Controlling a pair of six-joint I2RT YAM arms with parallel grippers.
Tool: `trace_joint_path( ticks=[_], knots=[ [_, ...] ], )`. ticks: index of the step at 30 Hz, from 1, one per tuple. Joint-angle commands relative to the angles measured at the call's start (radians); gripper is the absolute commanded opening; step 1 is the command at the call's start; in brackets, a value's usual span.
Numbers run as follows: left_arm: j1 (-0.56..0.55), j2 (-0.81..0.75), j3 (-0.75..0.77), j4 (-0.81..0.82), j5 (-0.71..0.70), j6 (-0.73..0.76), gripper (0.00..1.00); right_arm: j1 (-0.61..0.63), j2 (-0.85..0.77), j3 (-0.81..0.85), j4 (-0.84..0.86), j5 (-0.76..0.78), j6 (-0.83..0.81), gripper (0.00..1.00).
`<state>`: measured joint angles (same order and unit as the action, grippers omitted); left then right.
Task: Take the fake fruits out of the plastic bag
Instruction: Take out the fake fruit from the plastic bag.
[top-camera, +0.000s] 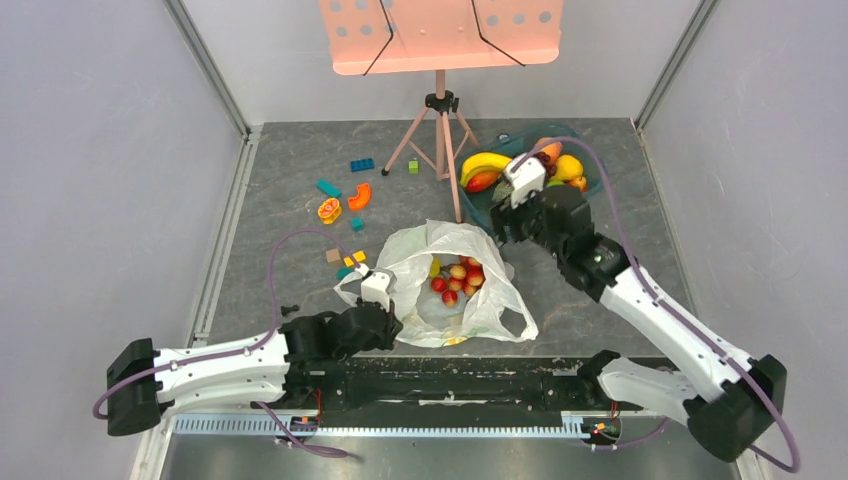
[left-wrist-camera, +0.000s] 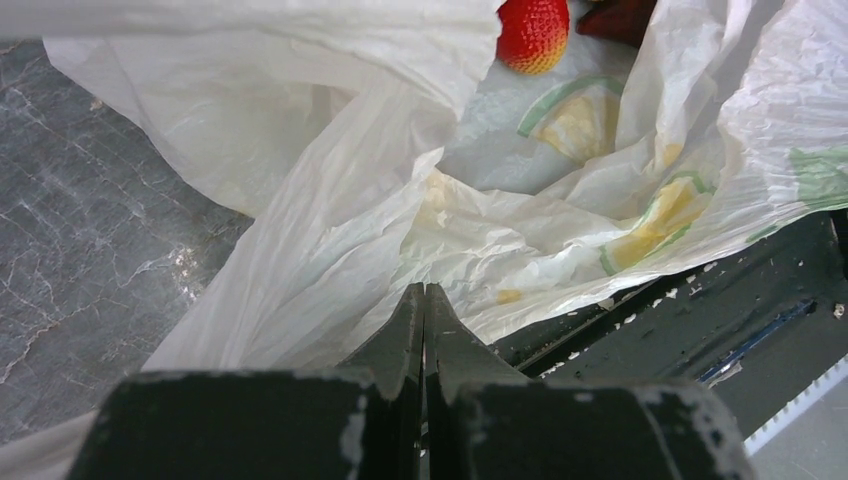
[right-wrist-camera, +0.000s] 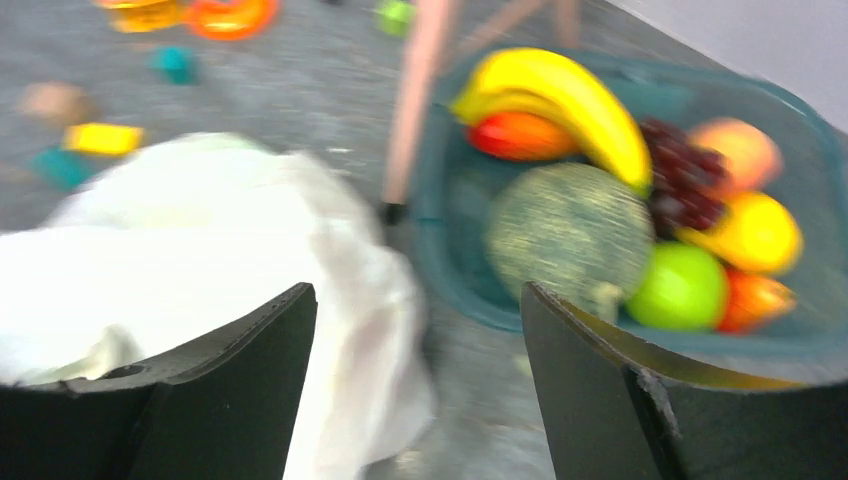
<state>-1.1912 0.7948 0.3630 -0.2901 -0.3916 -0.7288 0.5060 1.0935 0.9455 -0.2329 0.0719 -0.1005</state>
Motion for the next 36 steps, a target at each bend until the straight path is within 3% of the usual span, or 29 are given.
trace_joint_path(
  ticks=[1,7,14,21,31,36],
  knots=[
    [-0.004,0.001,0.048,0.016,-0.023,0.003,0.02,0.241,-0.088,-0.055,0.006,-0.036,0.028,0.76],
    [-0.005,-0.009,0.035,0.014,-0.036,-0.008,0.02,0.449,-0.143,-0.148,0.019,-0.171,-0.006,0.66],
    [-0.004,-0.026,0.033,-0.009,-0.071,-0.02,0.02,0.506,-0.067,-0.158,0.002,-0.184,-0.044,0.42],
    [-0.004,-0.06,0.03,-0.03,-0.098,-0.034,0.02,0.523,0.099,-0.13,0.01,-0.156,-0.036,0.41],
    [-0.004,-0.08,0.033,-0.05,-0.104,-0.032,0.02,0.523,0.333,-0.036,0.089,0.011,-0.004,0.28],
    [-0.004,-0.098,0.03,-0.067,-0.108,-0.037,0.02,0.523,0.459,0.043,0.119,0.065,0.001,0.31]
  ],
)
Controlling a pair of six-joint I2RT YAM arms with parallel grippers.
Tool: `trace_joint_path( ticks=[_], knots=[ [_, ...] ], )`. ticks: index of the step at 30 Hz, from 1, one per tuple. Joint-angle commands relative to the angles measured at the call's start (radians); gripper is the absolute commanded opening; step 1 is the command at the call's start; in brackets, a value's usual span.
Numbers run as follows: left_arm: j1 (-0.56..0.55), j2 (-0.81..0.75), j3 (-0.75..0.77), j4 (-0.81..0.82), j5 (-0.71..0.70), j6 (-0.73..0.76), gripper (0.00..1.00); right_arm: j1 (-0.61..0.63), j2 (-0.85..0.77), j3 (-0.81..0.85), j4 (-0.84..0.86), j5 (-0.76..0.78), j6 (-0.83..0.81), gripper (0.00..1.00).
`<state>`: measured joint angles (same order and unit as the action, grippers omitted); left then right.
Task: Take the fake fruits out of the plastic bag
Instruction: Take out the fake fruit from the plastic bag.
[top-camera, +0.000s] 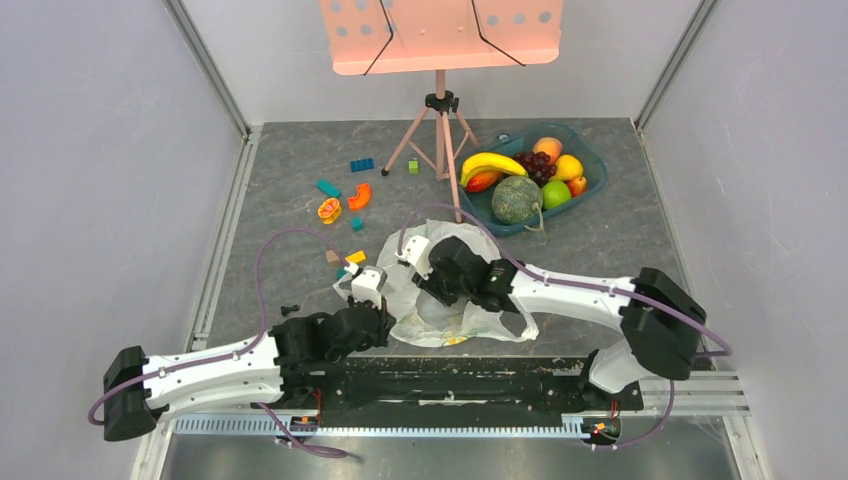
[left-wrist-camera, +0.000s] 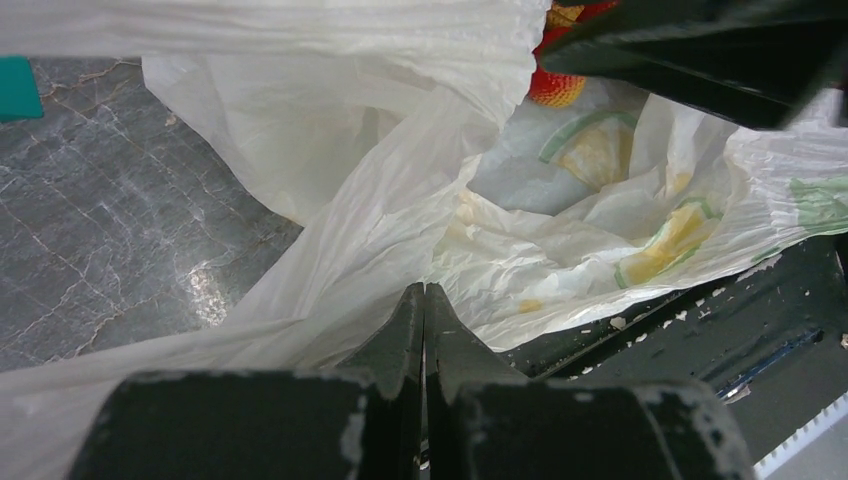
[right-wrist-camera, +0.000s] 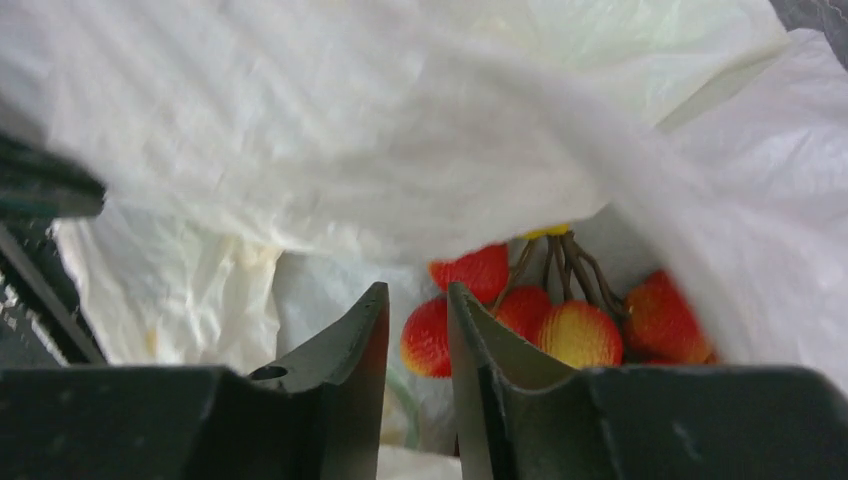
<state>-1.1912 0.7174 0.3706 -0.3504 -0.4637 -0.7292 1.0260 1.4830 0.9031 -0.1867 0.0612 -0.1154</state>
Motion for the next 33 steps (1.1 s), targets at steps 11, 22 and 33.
trace_joint_path(
  ticks=[11,22,33],
  knots=[
    [-0.004,-0.042,0.021,-0.029,-0.044,-0.04,0.02,0.004,0.218,0.216,0.067,0.134,-0.083,0.71],
    [-0.004,-0.045,0.016,-0.03,-0.046,-0.042,0.02,-0.001,0.298,0.274,0.042,0.132,-0.227,0.83],
    [-0.004,-0.046,0.013,-0.038,-0.041,-0.049,0.02,-0.057,0.386,0.312,0.072,0.065,-0.26,0.87]
  ],
)
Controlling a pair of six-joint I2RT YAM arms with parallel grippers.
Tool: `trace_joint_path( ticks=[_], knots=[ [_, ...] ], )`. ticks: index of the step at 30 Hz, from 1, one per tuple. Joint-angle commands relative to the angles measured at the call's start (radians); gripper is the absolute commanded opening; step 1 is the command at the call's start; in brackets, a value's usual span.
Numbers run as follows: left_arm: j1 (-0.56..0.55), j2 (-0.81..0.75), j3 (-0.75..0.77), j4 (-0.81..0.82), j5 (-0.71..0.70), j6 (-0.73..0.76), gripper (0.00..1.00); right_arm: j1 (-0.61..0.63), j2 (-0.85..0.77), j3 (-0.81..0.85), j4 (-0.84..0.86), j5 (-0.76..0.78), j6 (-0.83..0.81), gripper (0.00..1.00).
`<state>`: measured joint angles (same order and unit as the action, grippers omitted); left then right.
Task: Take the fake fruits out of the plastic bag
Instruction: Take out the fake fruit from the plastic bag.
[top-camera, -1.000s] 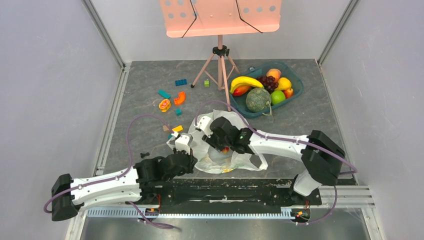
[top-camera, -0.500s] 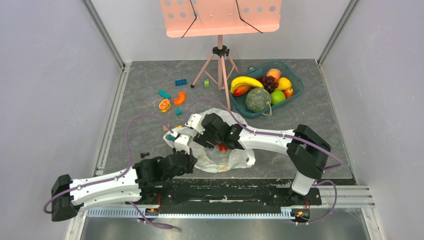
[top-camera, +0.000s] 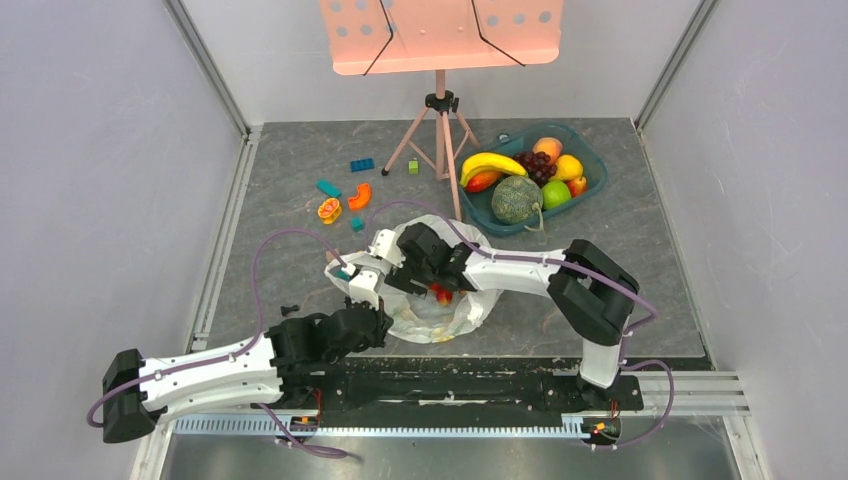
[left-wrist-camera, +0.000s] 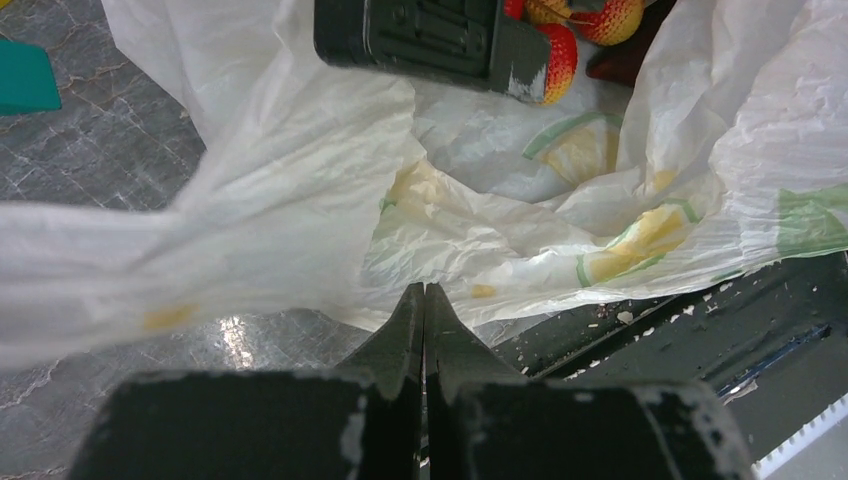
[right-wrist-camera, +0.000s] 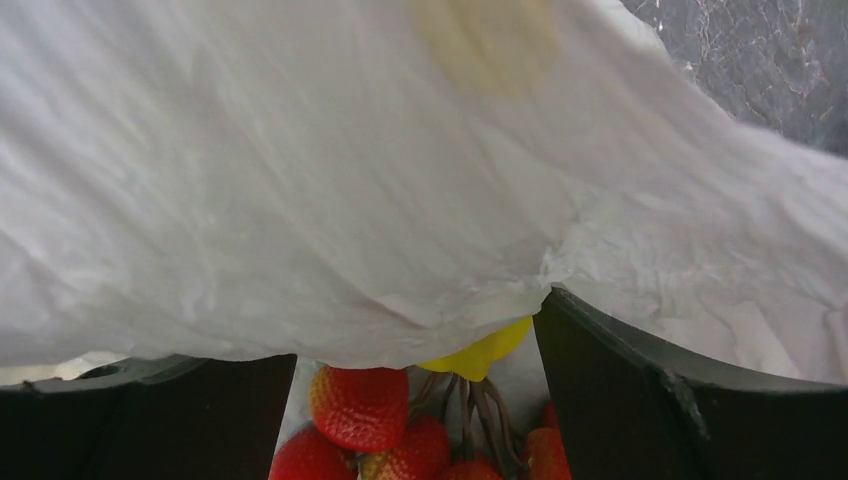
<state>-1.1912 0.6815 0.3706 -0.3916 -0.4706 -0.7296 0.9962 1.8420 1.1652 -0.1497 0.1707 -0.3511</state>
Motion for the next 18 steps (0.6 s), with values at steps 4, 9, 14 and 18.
trace_joint_path(
  ticks=[4,9,14,18],
  knots=[
    [-0.005,-0.012,0.011,0.002,-0.031,-0.051,0.02,-0.061,0.042,0.051,0.052,-0.117,-0.032,0.87],
    [-0.004,-0.015,0.013,-0.007,-0.033,-0.051,0.02,-0.102,0.059,0.048,0.061,-0.243,-0.042,0.84],
    [-0.004,-0.024,0.007,-0.01,-0.036,-0.054,0.02,-0.121,0.063,0.033,0.079,-0.318,-0.042,0.77],
    [-0.004,-0.025,0.007,-0.013,-0.036,-0.056,0.02,-0.123,0.058,0.027,0.079,-0.316,-0.04,0.67]
  ],
)
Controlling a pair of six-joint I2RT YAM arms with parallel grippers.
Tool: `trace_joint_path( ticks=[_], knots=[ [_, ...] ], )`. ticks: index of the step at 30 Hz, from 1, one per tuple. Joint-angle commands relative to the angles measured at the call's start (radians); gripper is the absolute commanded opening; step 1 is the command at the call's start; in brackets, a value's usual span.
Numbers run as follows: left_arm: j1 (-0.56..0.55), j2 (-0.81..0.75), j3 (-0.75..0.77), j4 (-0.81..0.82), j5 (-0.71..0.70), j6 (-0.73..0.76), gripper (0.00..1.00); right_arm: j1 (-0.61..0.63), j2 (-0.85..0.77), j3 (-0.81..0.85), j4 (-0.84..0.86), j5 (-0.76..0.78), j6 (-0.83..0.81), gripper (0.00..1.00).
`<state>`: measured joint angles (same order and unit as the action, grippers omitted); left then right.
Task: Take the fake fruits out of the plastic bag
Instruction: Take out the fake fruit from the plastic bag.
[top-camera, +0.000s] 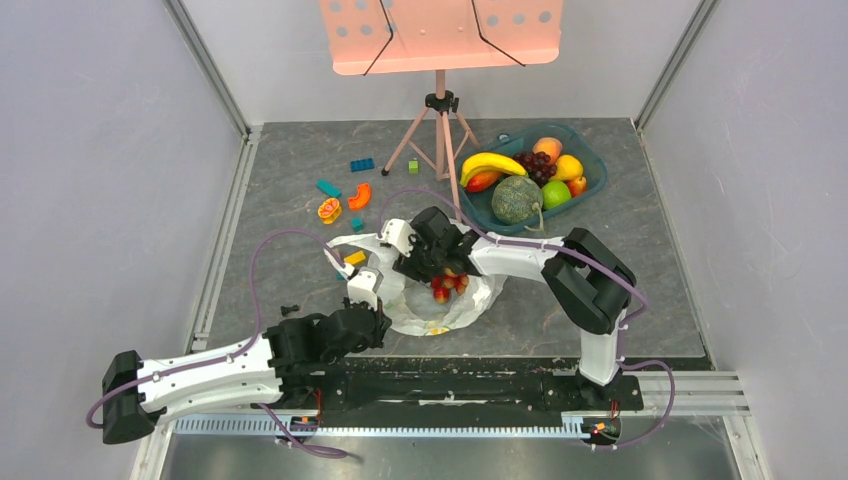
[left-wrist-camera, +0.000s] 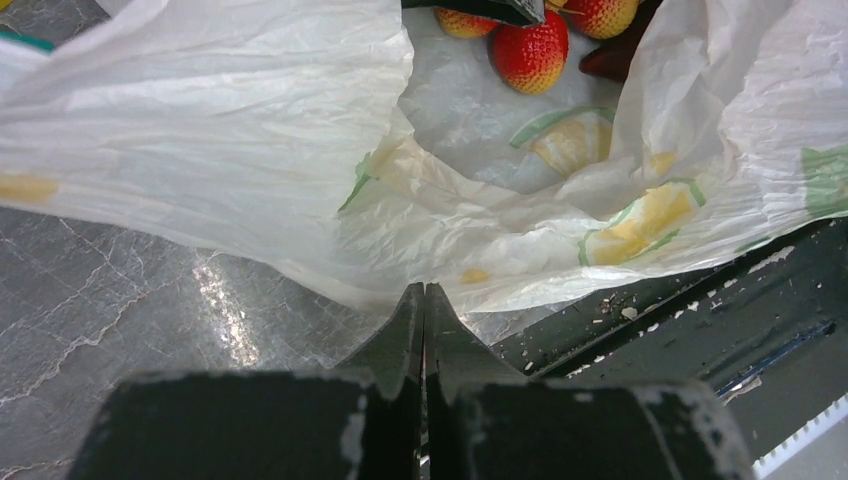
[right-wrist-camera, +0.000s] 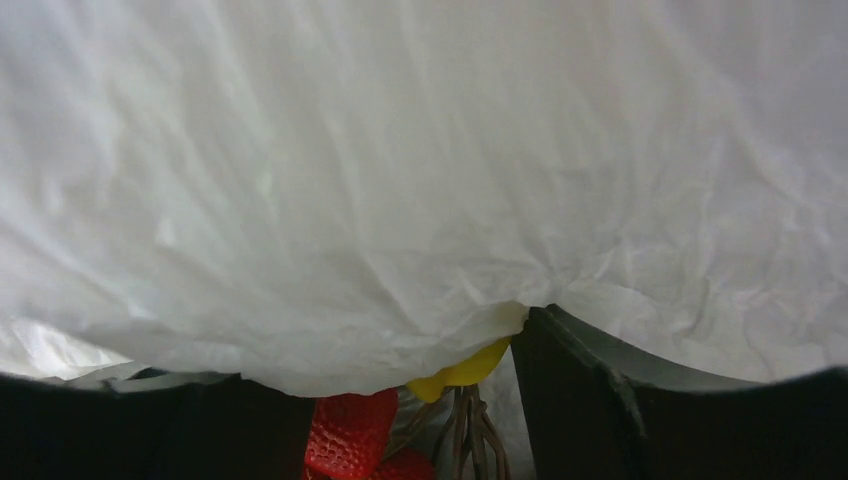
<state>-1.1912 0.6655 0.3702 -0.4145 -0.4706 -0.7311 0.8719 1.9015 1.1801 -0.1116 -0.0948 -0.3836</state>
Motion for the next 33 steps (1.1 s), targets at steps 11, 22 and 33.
trace_joint_path(
  ticks=[11,22,33],
  knots=[
    [-0.004,-0.013,-0.001,0.013,-0.037,-0.057,0.02,0.002,-0.164,-0.046,-0.033,-0.007,0.04,0.53],
    [-0.004,-0.018,-0.004,0.016,-0.036,-0.057,0.02,0.003,-0.311,-0.078,-0.188,0.003,0.107,0.47],
    [-0.004,-0.01,-0.006,0.031,-0.034,-0.058,0.02,0.01,-0.513,-0.175,-0.286,-0.013,0.153,0.46]
  ],
)
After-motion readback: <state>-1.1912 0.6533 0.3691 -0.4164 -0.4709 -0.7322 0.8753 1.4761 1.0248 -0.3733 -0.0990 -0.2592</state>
